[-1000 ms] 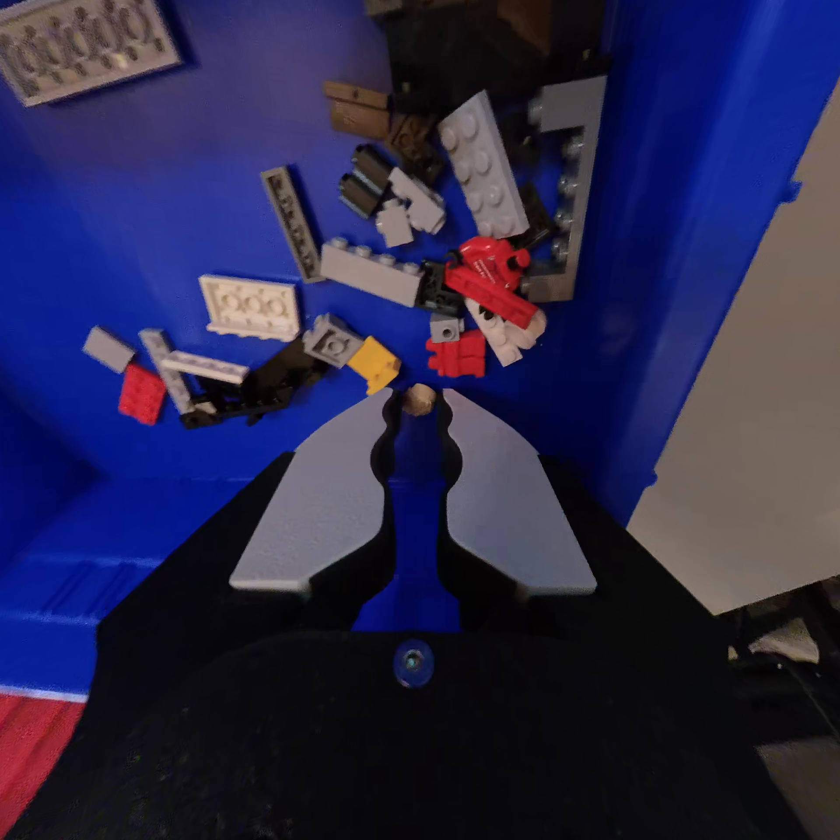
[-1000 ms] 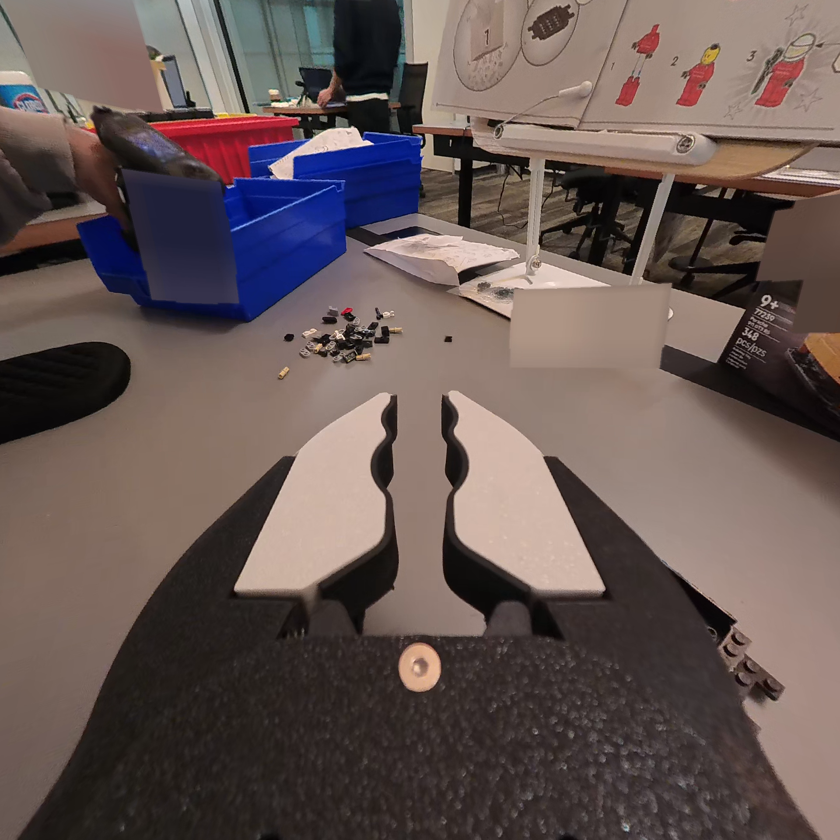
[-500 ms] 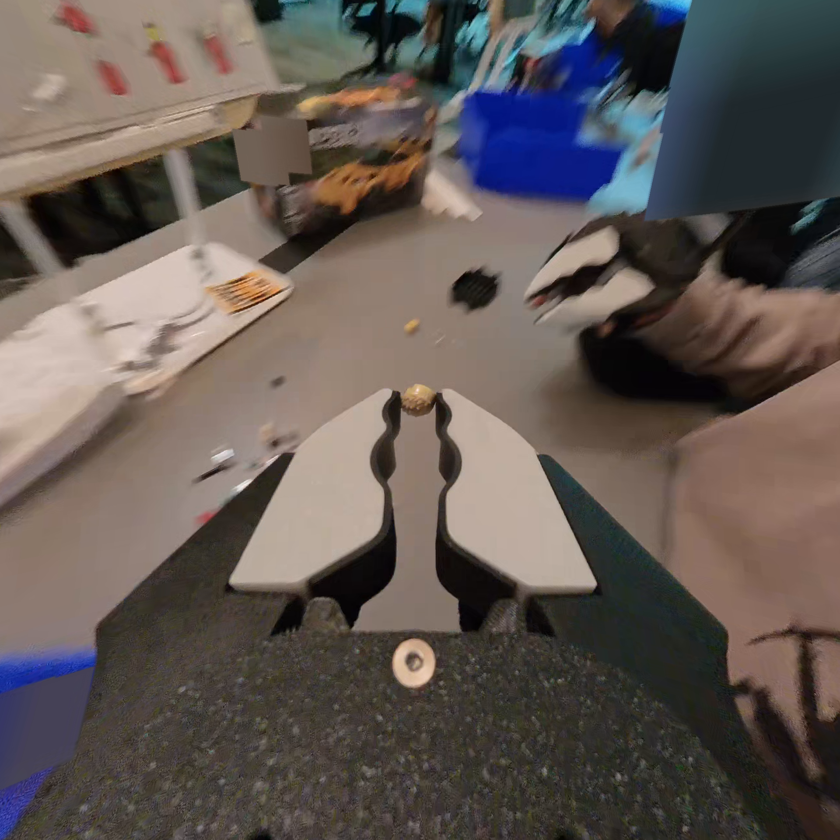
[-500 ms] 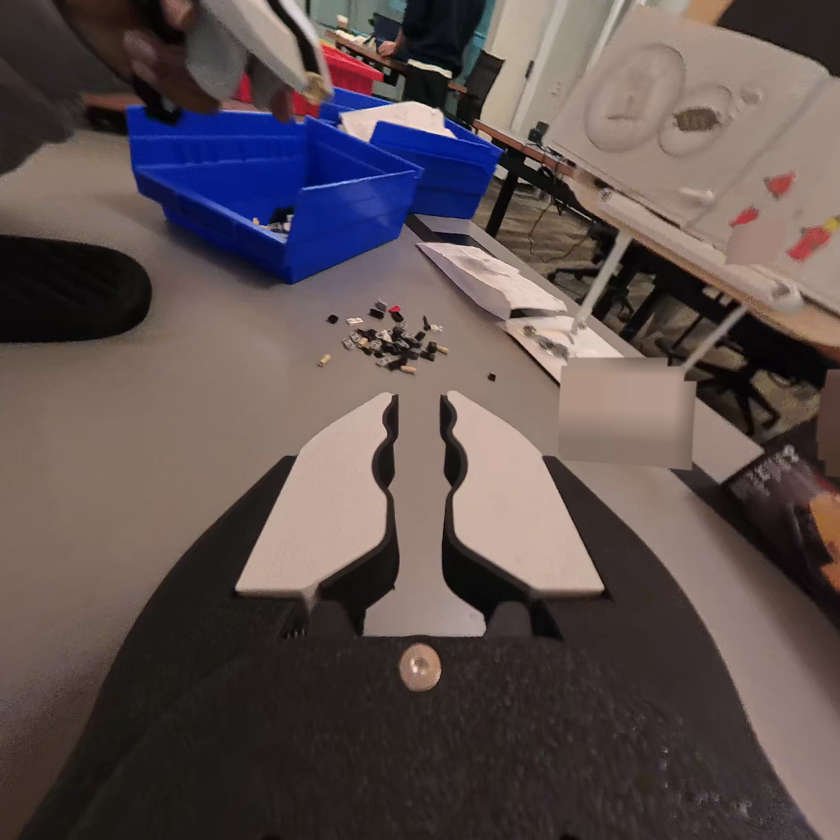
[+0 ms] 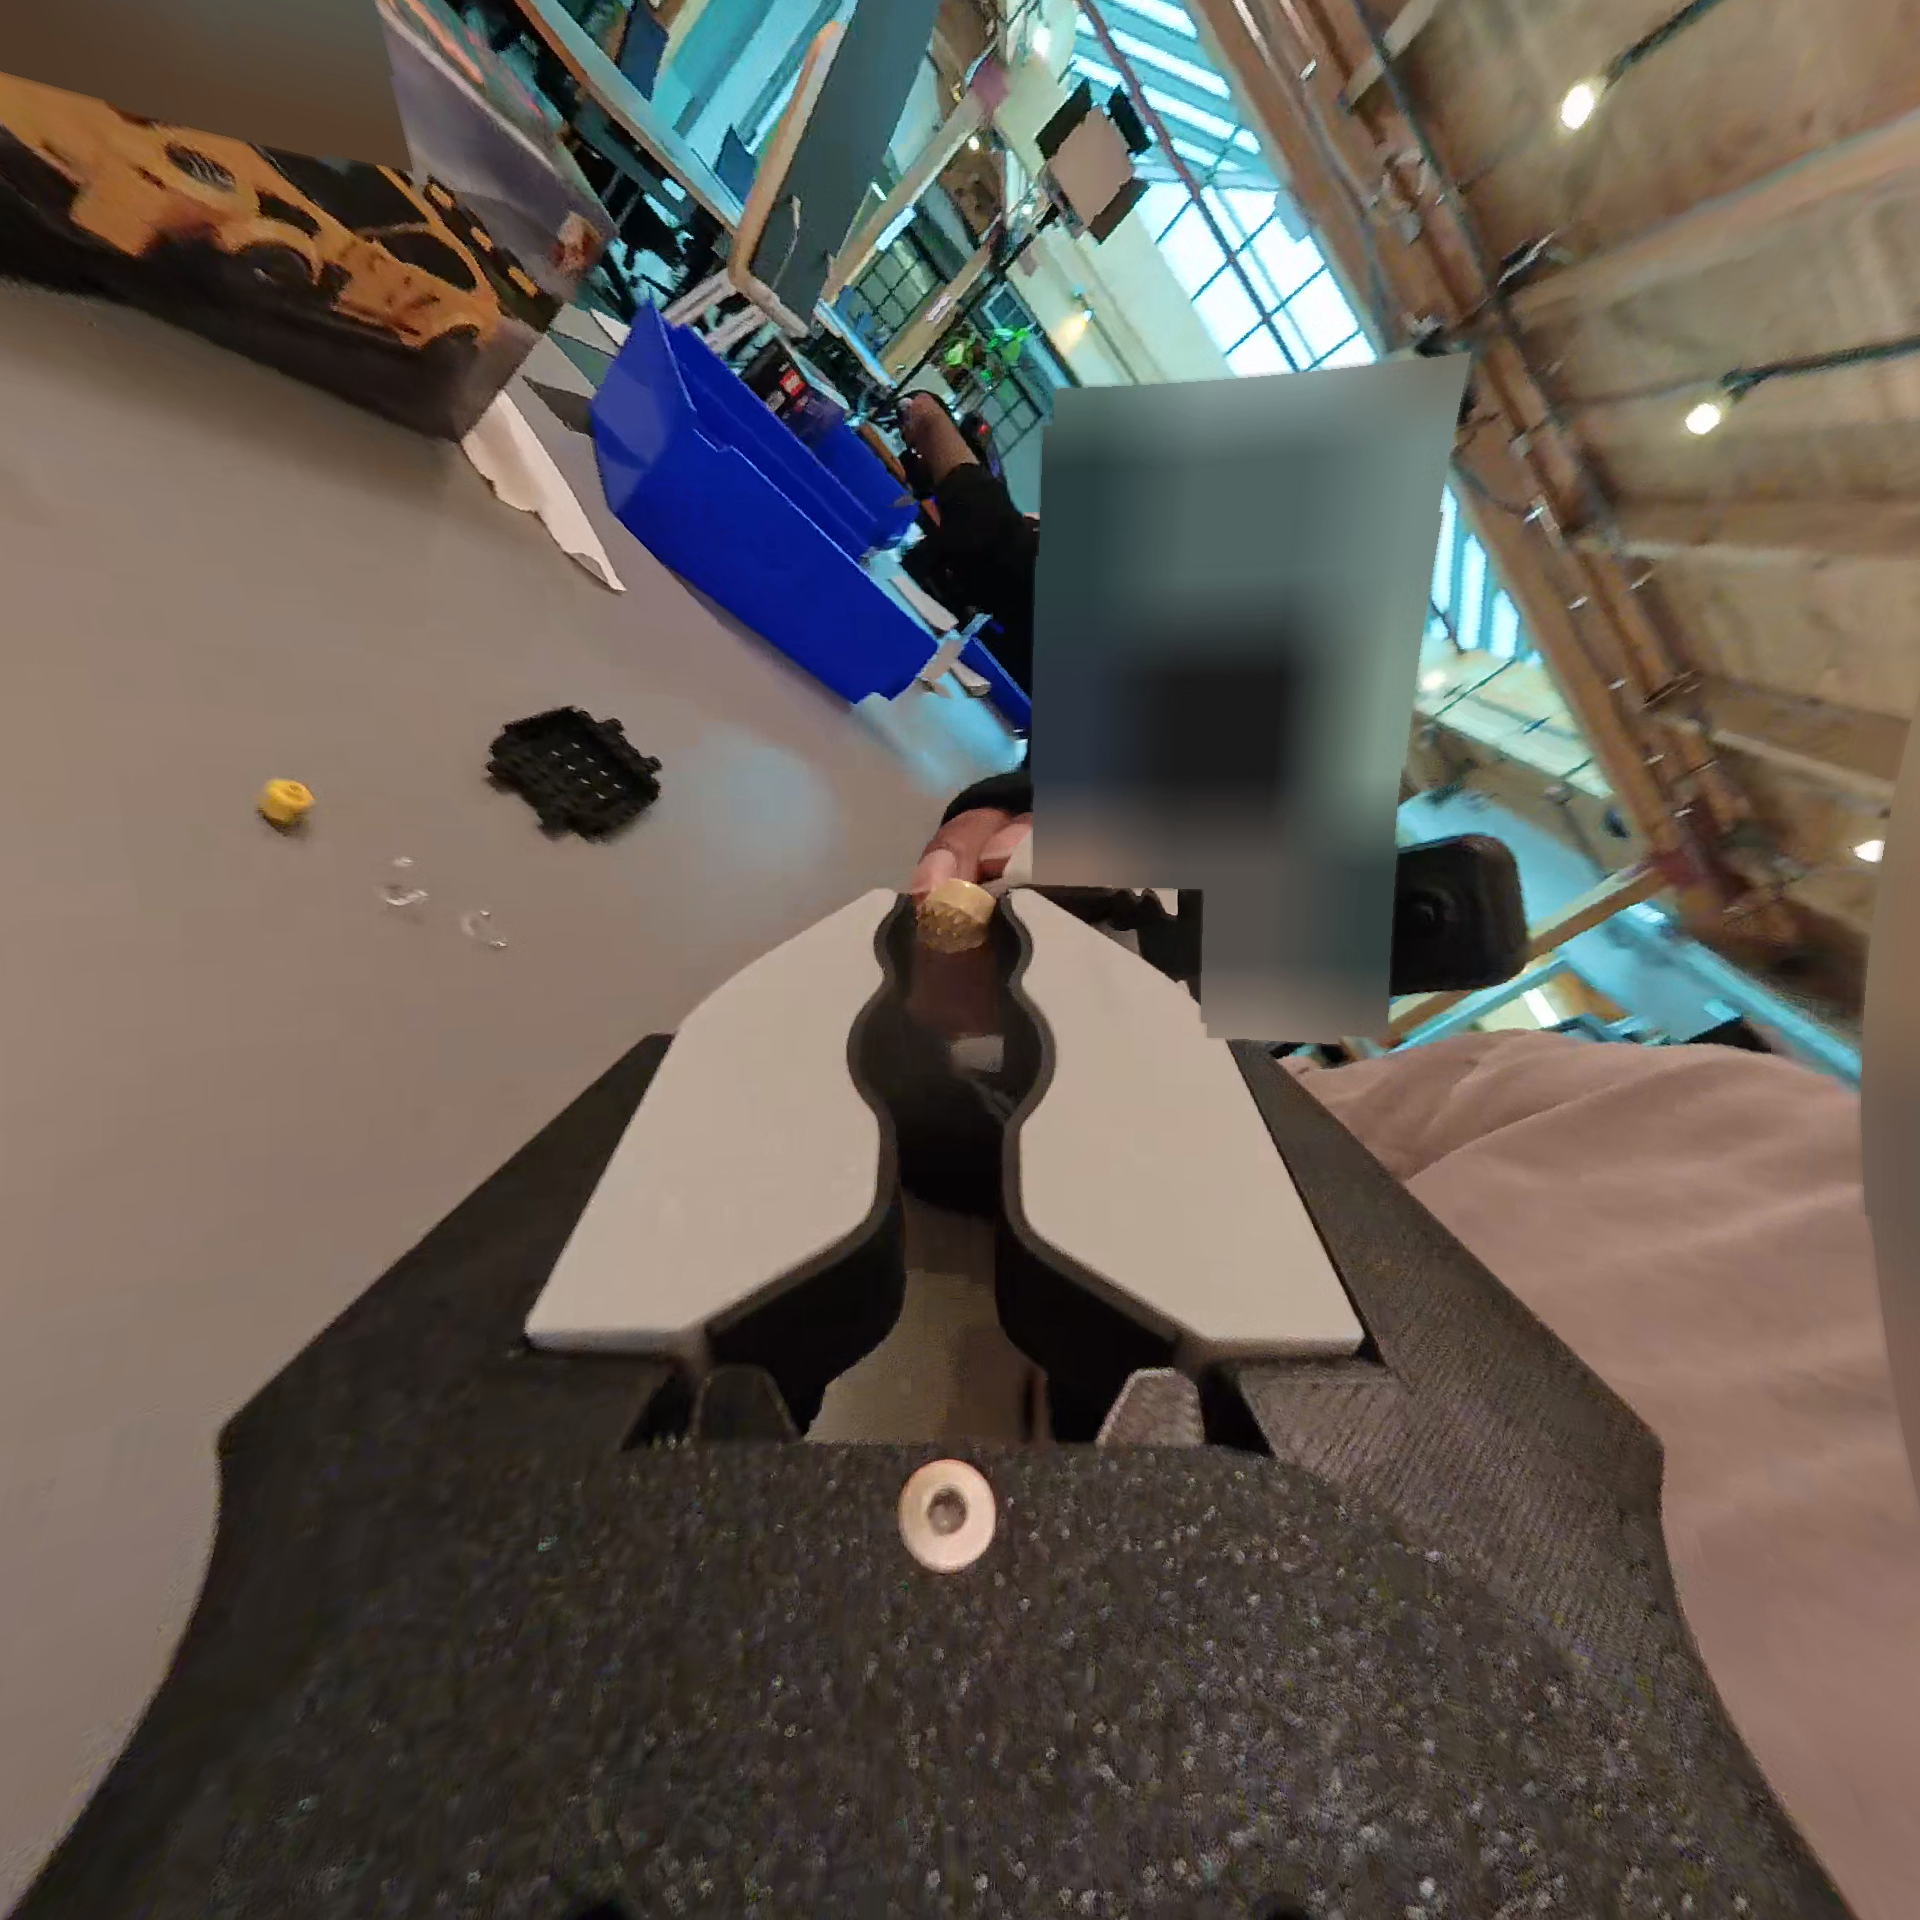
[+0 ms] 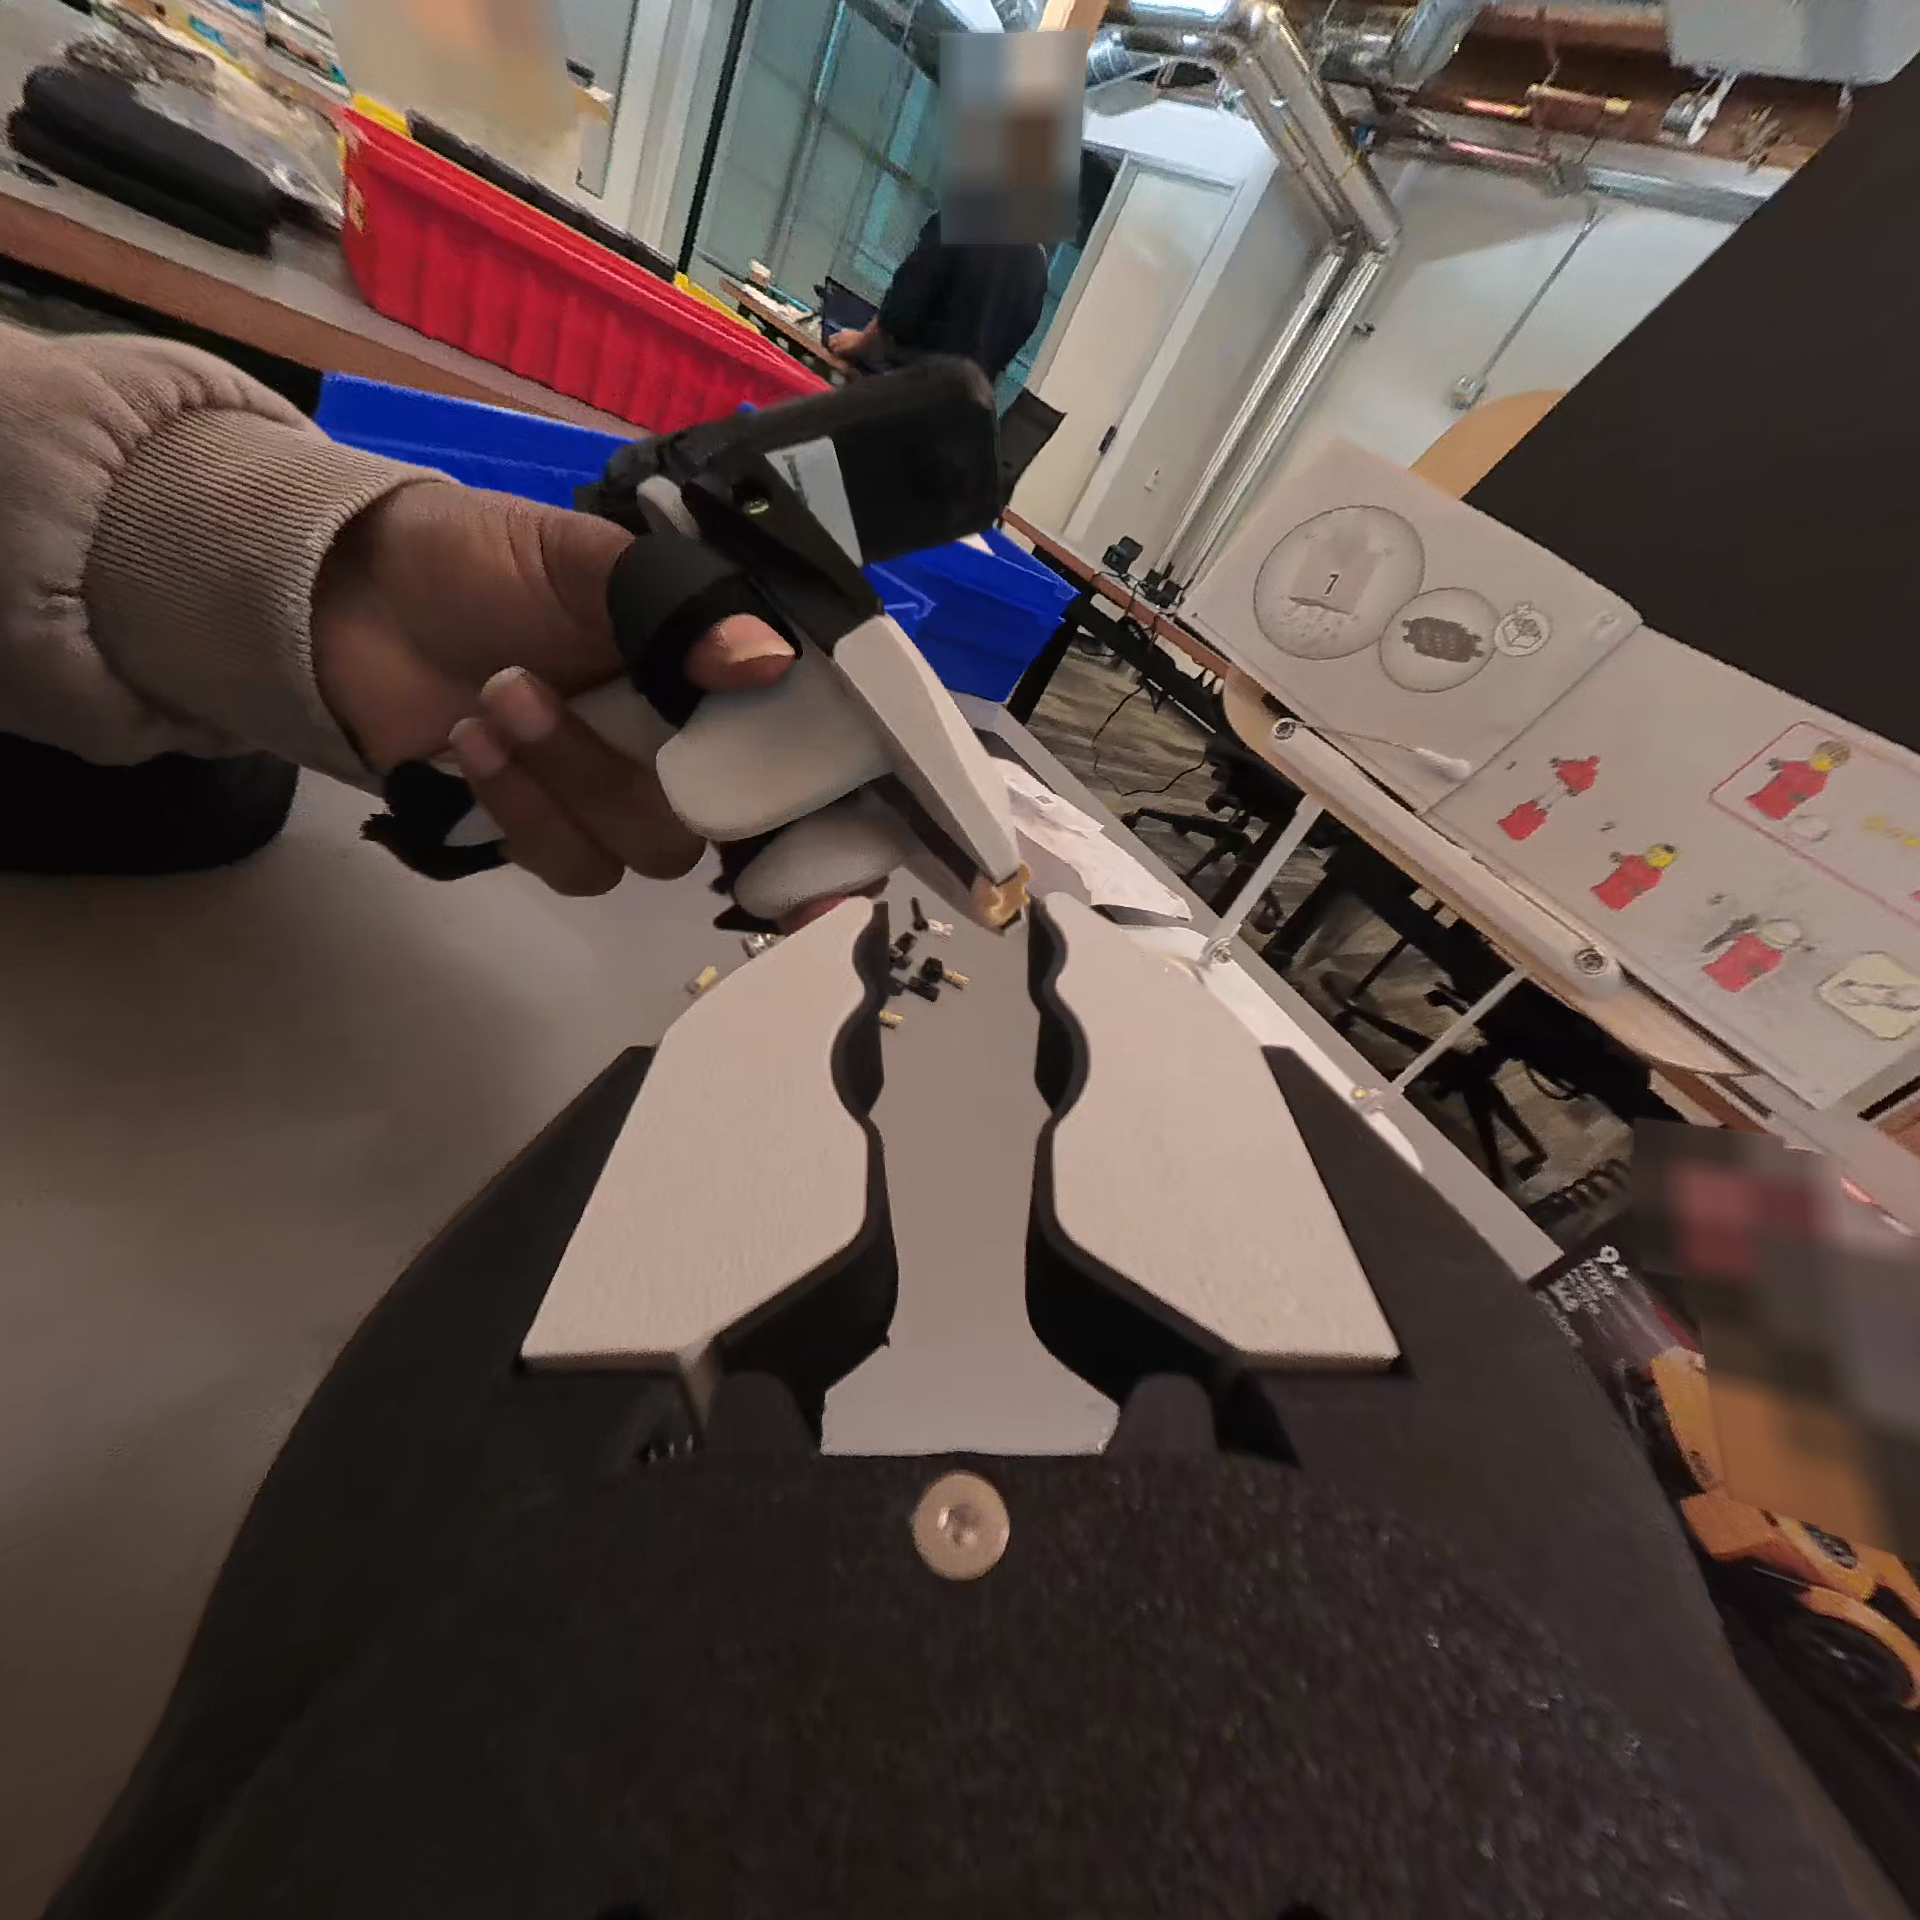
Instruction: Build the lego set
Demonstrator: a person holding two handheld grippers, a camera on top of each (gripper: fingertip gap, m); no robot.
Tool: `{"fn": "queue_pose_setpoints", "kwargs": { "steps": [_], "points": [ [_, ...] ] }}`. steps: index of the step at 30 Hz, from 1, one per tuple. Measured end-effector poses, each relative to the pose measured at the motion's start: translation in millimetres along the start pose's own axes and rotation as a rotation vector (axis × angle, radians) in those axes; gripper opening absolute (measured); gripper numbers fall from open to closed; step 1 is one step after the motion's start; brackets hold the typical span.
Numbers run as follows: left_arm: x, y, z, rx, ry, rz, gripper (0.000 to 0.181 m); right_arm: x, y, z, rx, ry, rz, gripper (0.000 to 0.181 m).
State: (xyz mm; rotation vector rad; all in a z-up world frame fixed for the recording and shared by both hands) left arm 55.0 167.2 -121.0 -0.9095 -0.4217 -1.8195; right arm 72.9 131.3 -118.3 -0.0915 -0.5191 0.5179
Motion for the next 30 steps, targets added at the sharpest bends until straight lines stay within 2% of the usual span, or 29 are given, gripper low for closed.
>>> {"fn": "queue_pose_setpoints", "kwargs": {
  "steps": [6, 9, 14, 17, 21, 23, 25, 30],
  "points": [
    [-3, 5, -9, 0.016, -0.162, -0.152, 0.014, -2, 10, -9, -0.051, -0.046, -0.013, 0.023],
    [-5, 7, -12, 0.013, -0.191, -0.171, 0.014, 1, 13, -13, -0.064, -0.053, -0.04, 0.01],
    [-6, 5, -13, 0.003, -0.187, -0.192, 0.014, -1, 13, -14, -0.031, 0.087, 0.069, 0.006],
    [1, 2, -11, 0.0, -0.127, -0.228, 0.018, 4, 7, -11, 0.053, 0.365, 0.26, 0.006],
    [7, -2, -11, -0.022, 0.042, -0.179, 0.018, 8, -5, -8, 0.164, 0.801, 0.663, 0.005],
    [16, -1, -13, -0.043, 0.127, -0.18, 0.017, 10, -11, -7, 0.22, 0.96, 0.825, 0.005],
    [20, 1, -16, -0.065, 0.204, -0.155, 0.018, 5, -15, -6, 0.232, 1.032, 0.952, 0.005],
    [31, 9, -28, -0.117, 0.435, -0.088, 0.018, -10, -18, 1, 0.24, 1.087, 1.119, 0.005]
  ]
}}
Point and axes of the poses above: each gripper's, where its closed fingertips meet, y out along the fingers, z out of its top, x = y × z across the jaws, the point moved 2 cm from there along -y, back along the fingers, and after that the axes turned 12 degrees about -x, right-handed, at the moved point
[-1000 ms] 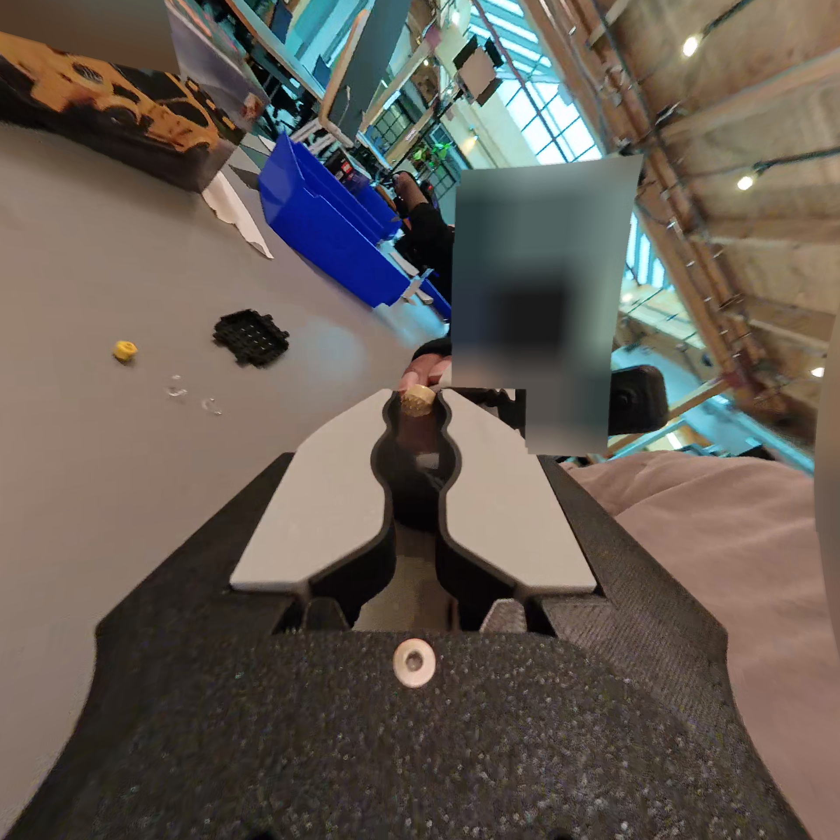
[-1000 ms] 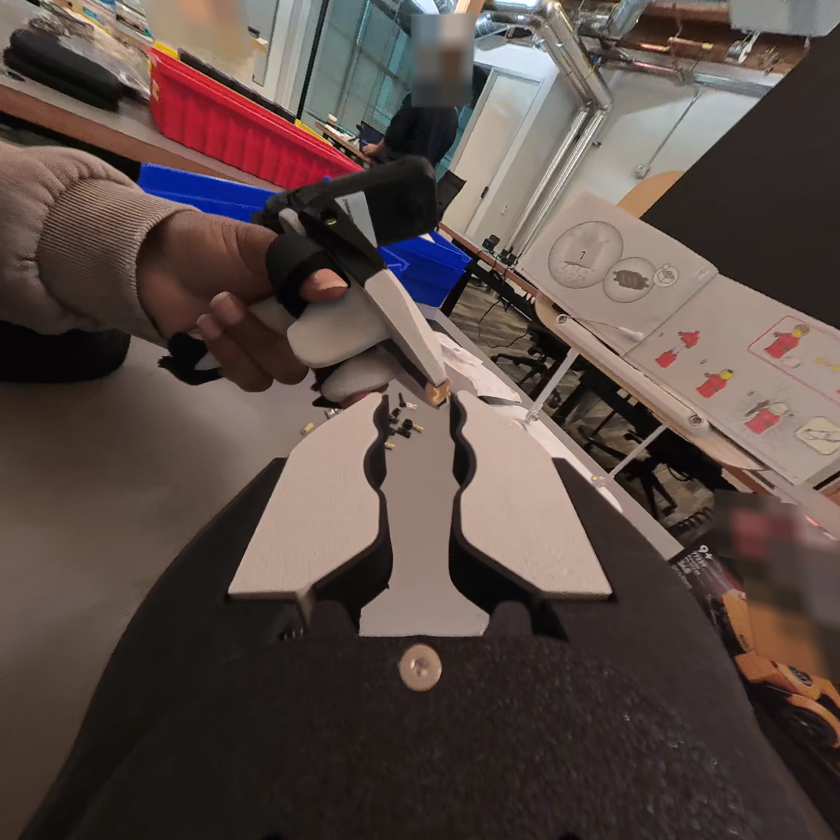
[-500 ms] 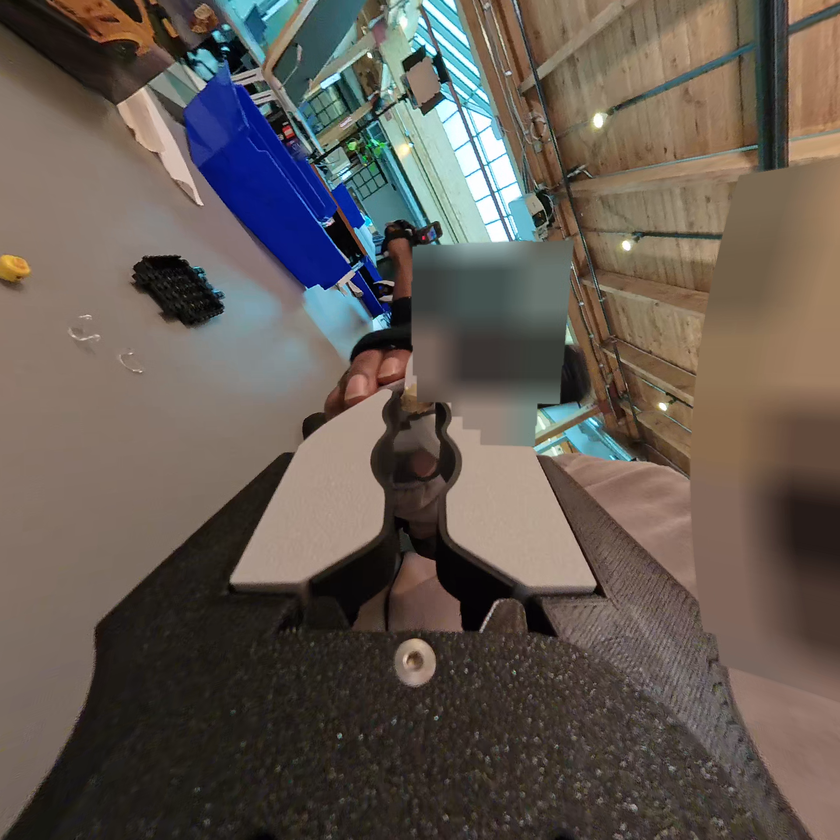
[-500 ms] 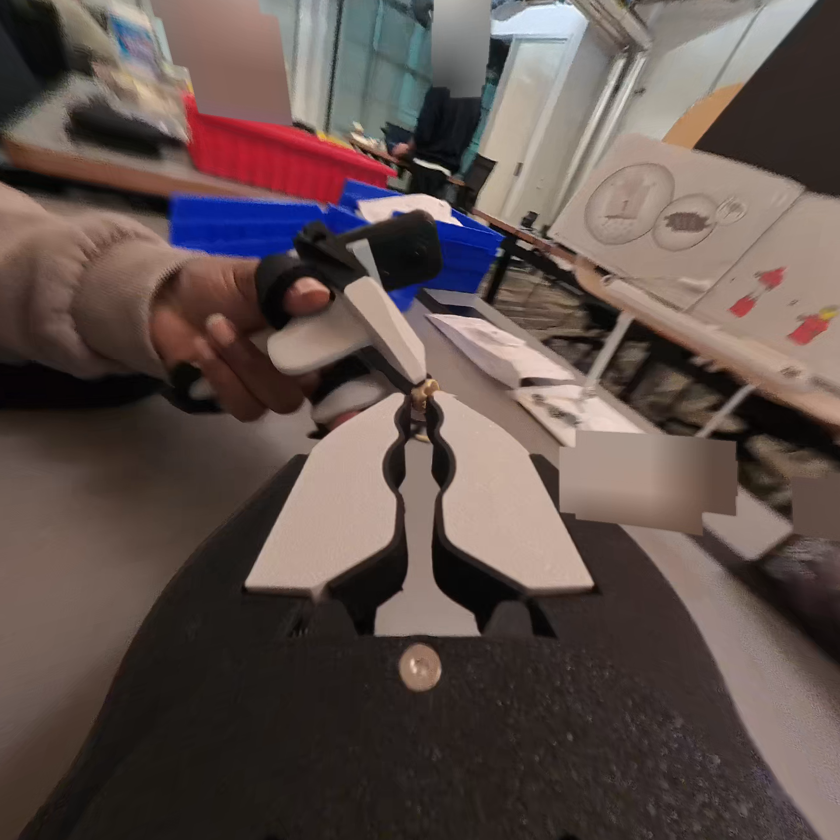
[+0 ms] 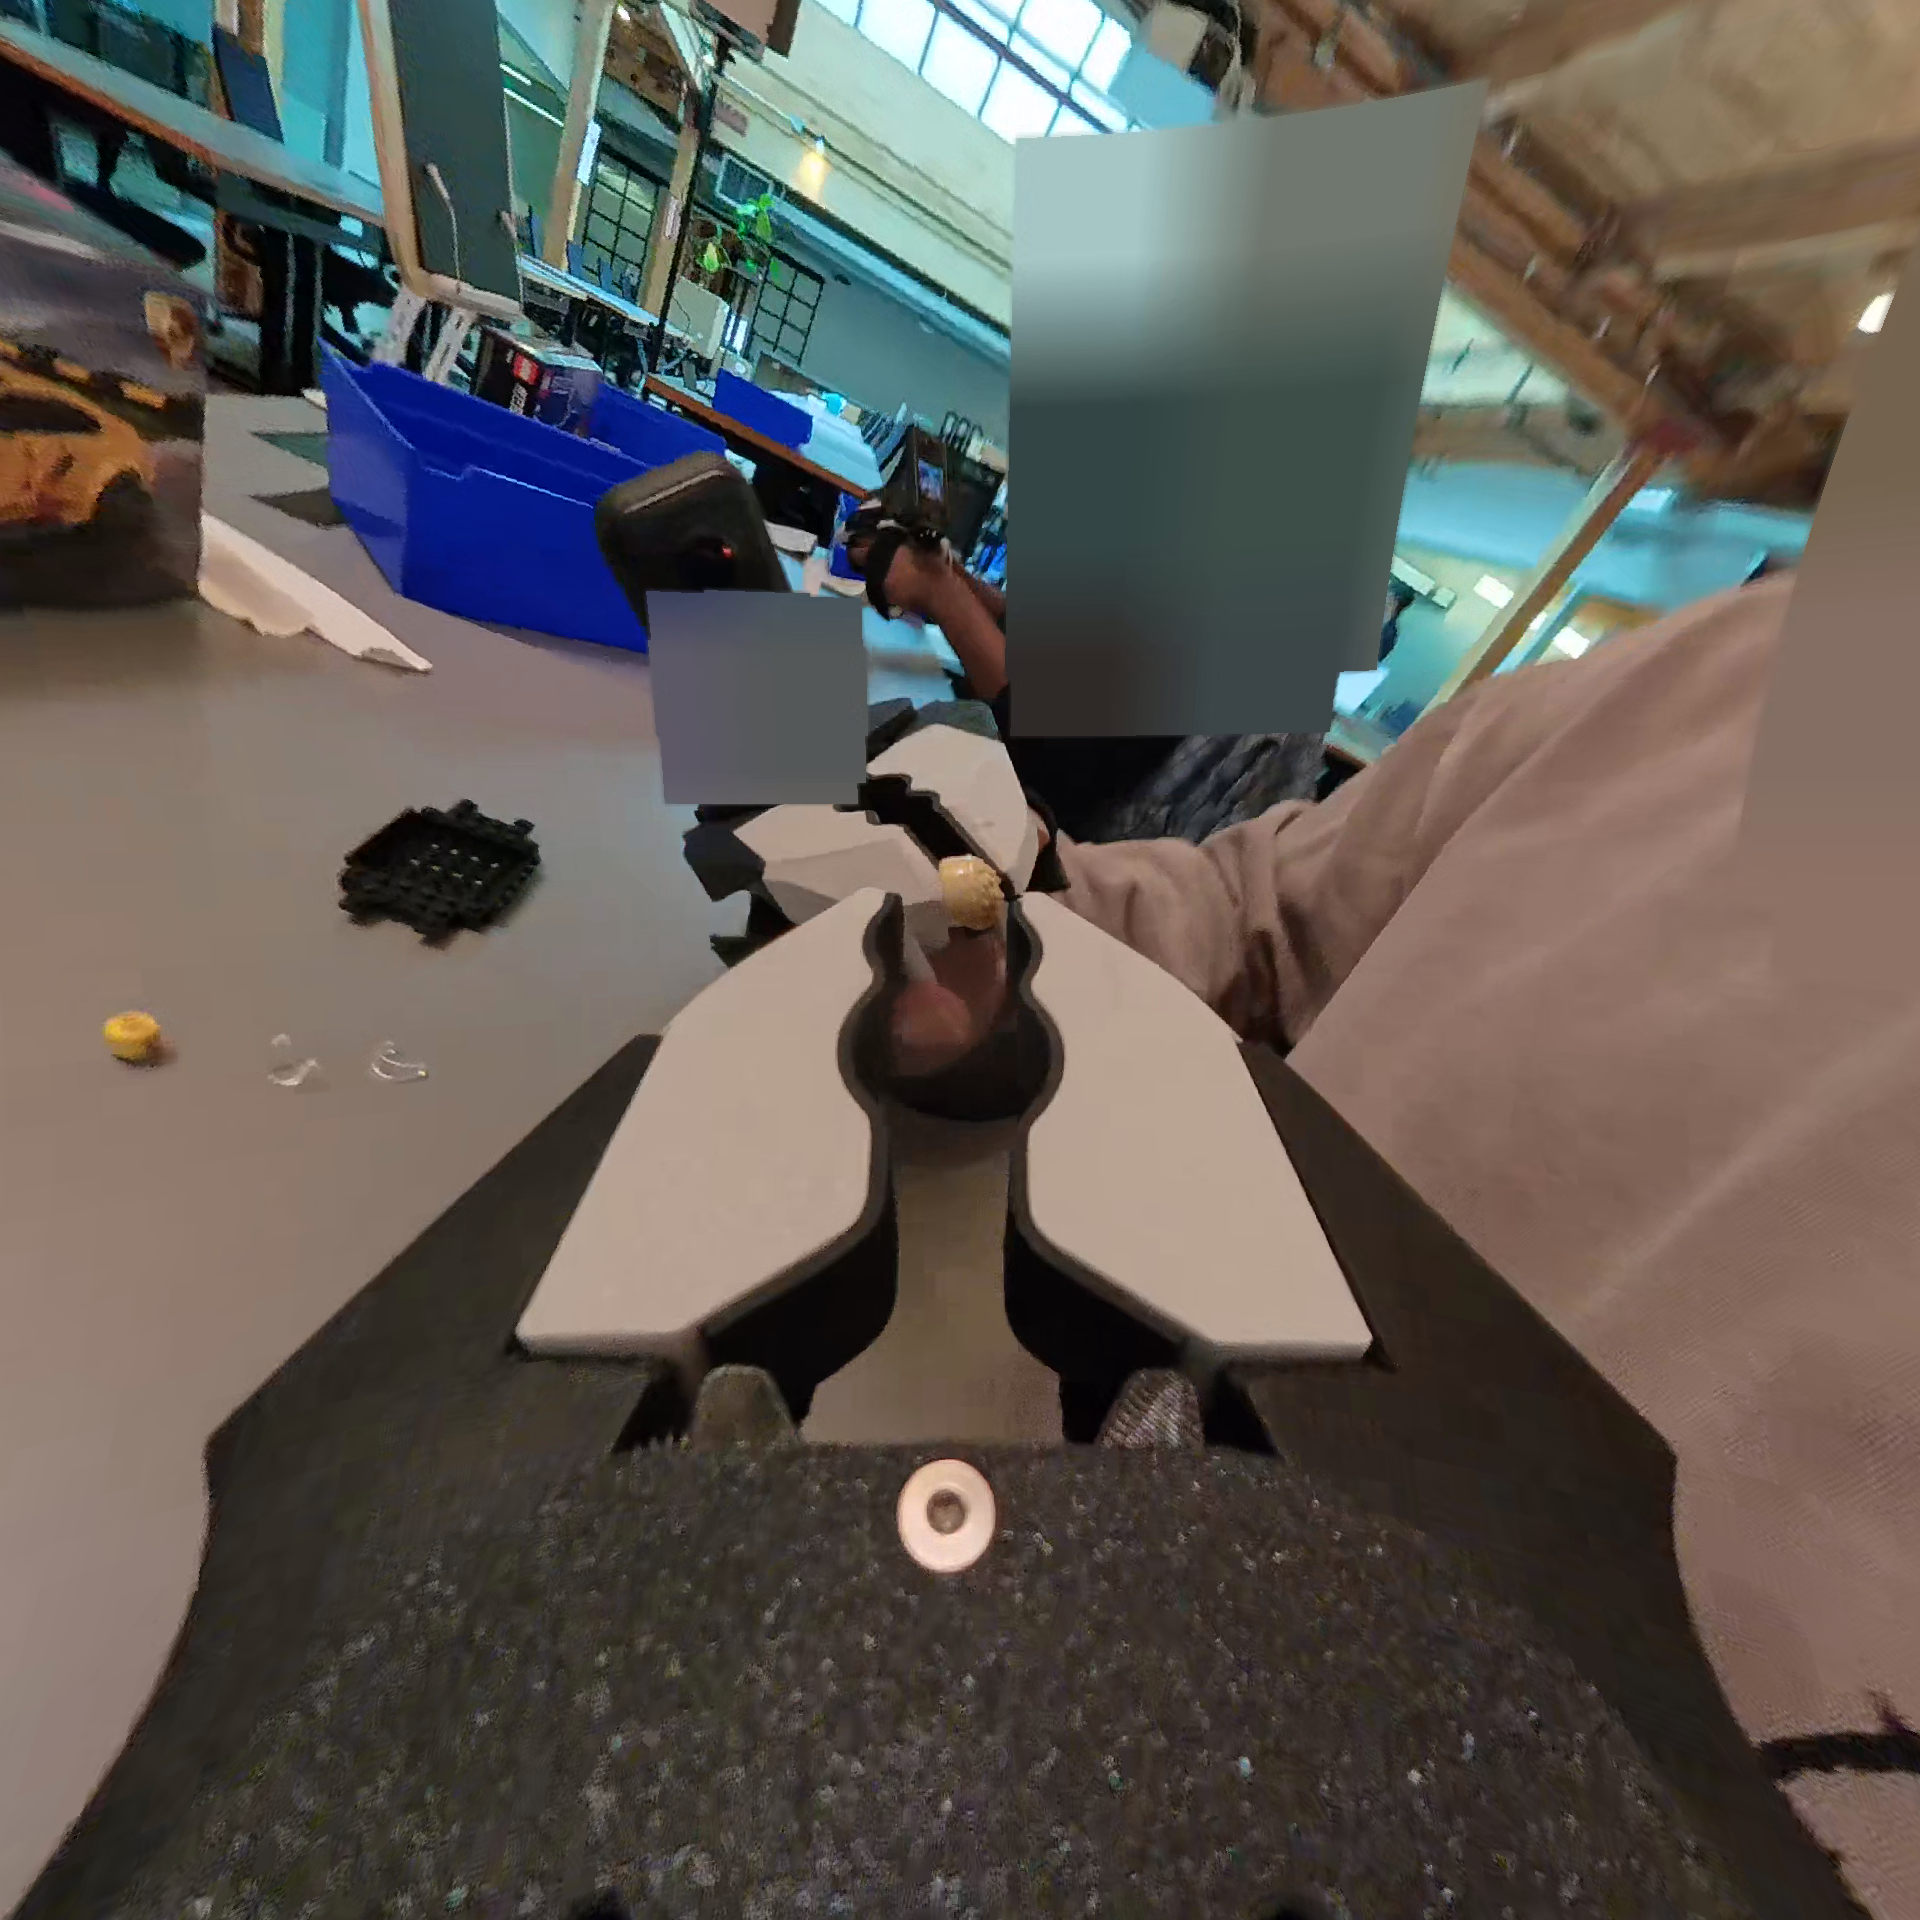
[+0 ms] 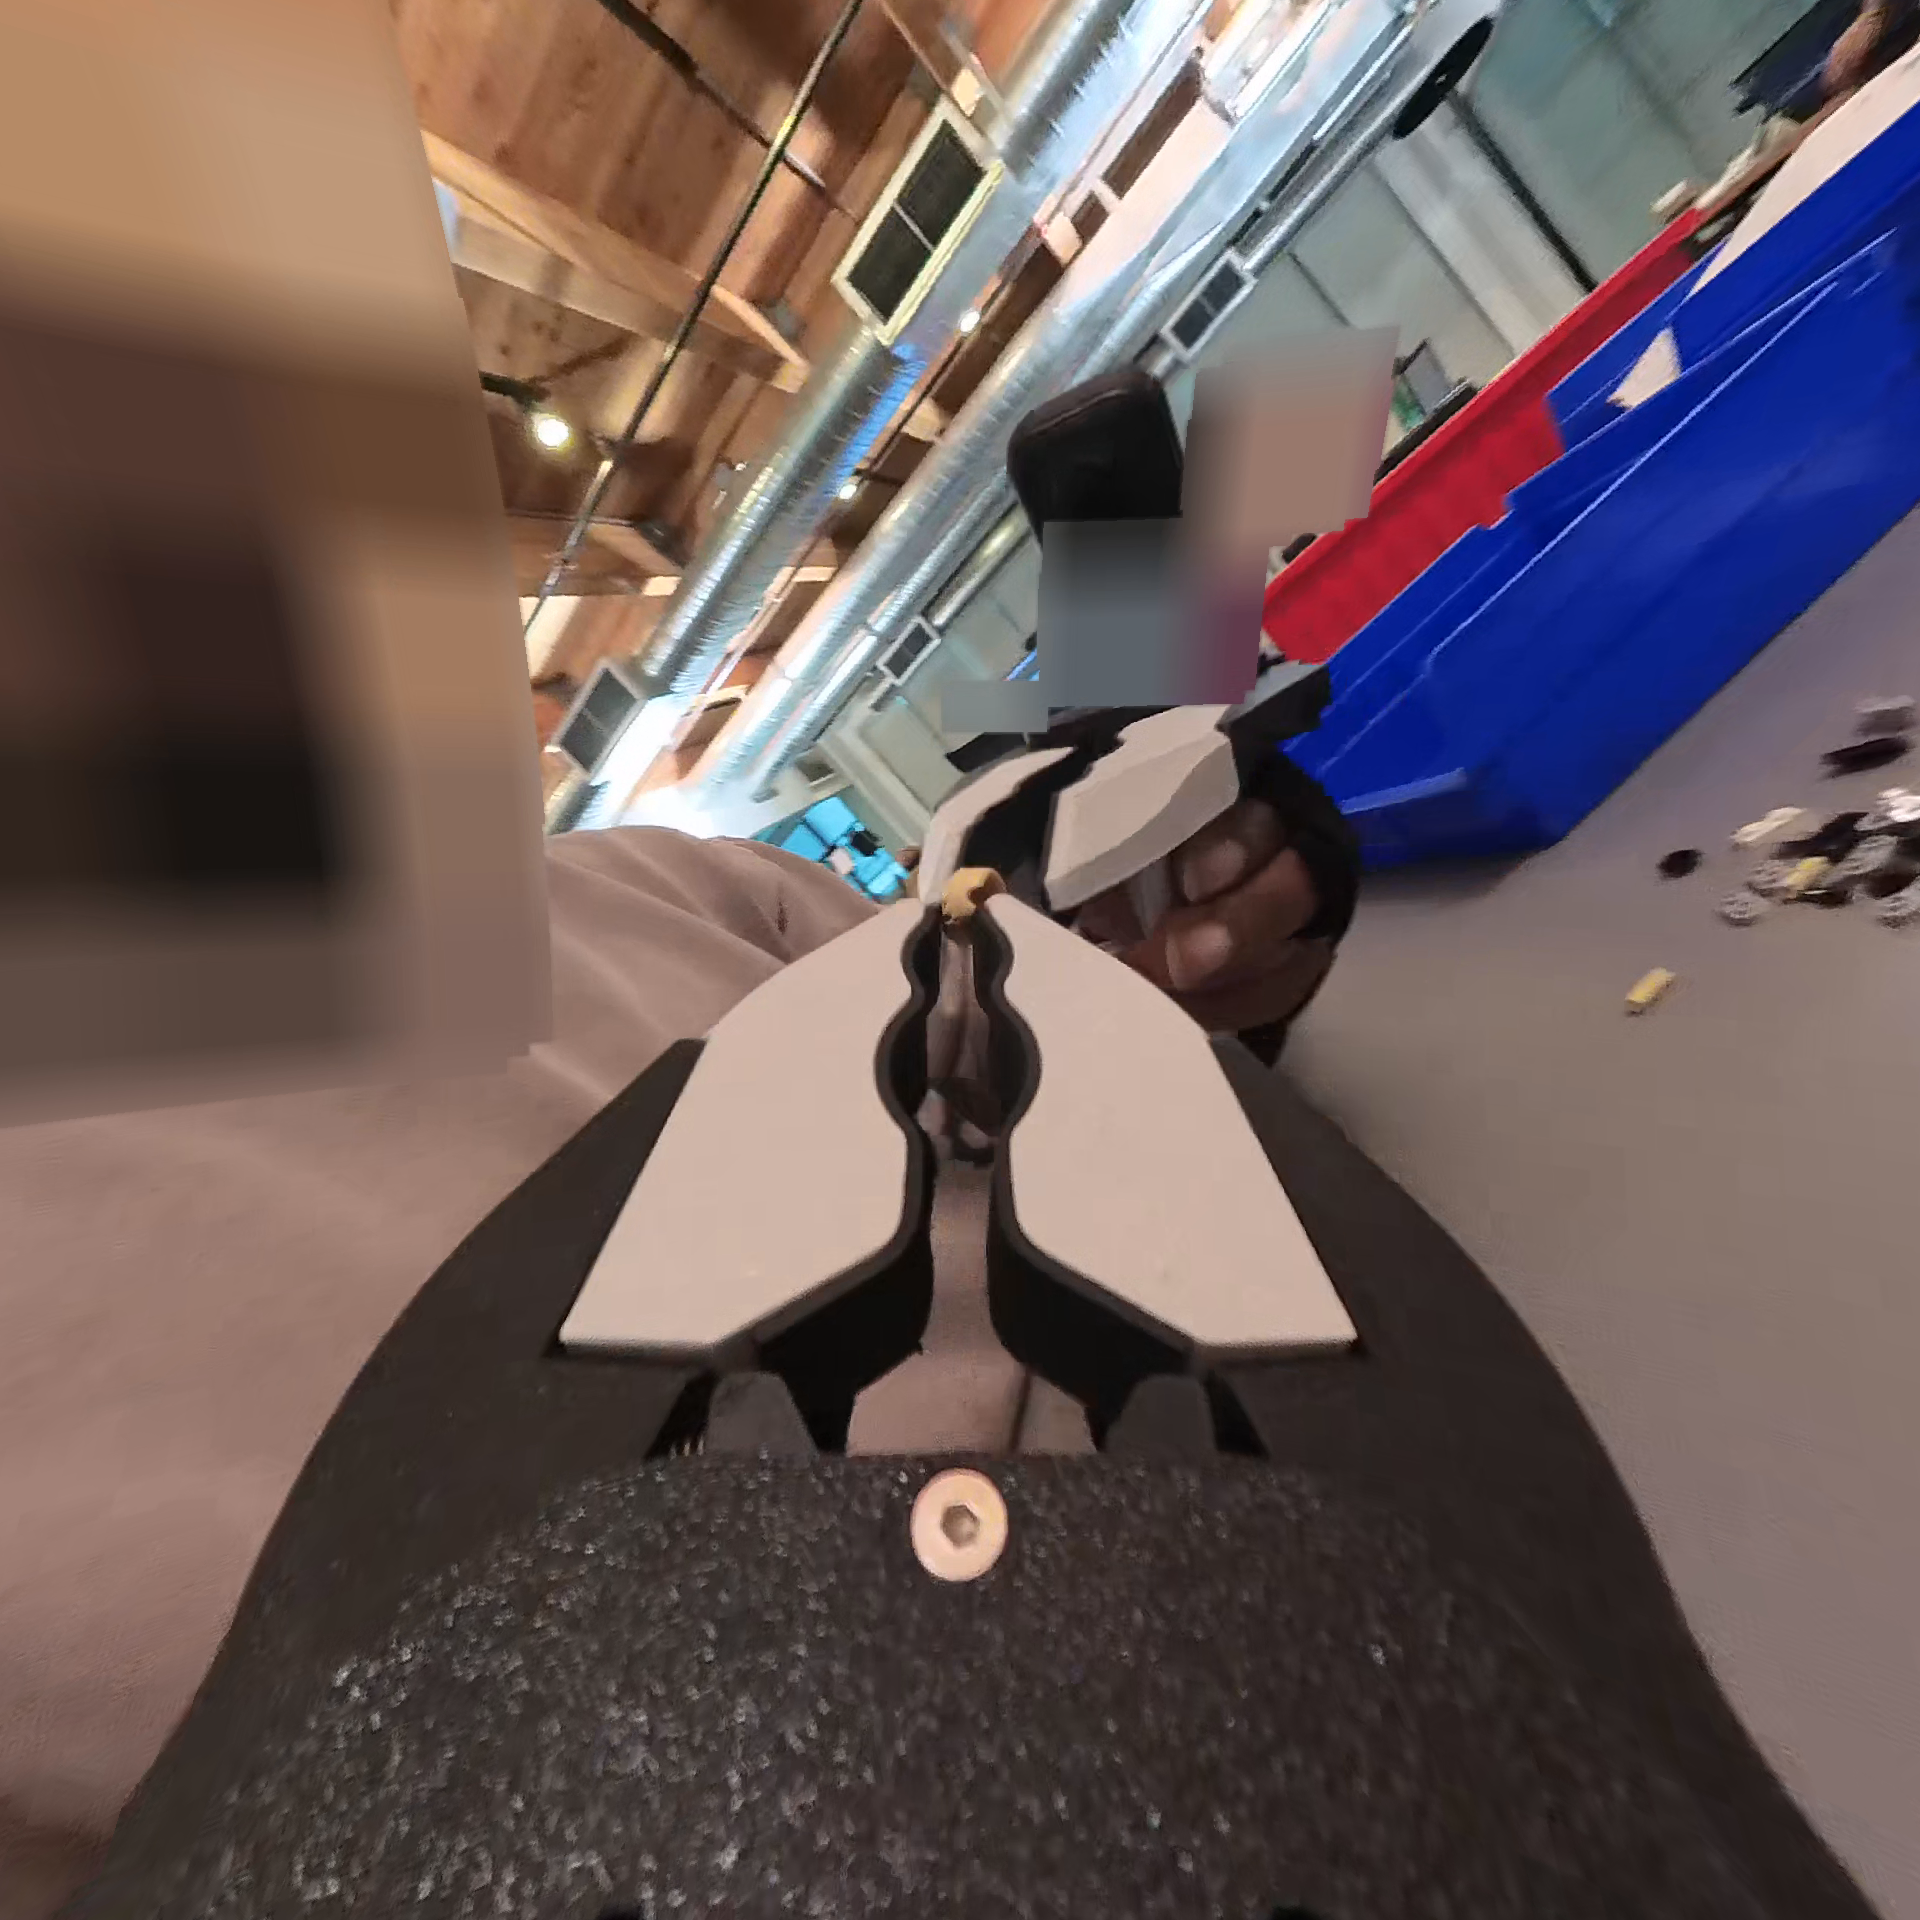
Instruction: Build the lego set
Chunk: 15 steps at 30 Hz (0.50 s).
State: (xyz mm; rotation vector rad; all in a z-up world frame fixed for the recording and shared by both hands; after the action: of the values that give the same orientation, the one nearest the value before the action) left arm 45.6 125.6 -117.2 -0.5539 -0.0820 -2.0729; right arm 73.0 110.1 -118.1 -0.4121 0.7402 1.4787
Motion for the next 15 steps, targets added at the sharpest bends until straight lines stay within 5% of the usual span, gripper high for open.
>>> {"fn": "queue_pose_setpoints", "kwargs": {
  "steps": [8, 15],
  "points": [
    [9, 1, -3, -0.057, 0.163, 0.087, 0.011, -3, 3, -4, -0.008, 0.093, 0.107, 0.005],
    [-12, 0, -10, -0.047, 0.035, 0.137, 0.009, 15, -4, -2, -0.008, 0.021, -0.101, 0.008]
  ]
}}
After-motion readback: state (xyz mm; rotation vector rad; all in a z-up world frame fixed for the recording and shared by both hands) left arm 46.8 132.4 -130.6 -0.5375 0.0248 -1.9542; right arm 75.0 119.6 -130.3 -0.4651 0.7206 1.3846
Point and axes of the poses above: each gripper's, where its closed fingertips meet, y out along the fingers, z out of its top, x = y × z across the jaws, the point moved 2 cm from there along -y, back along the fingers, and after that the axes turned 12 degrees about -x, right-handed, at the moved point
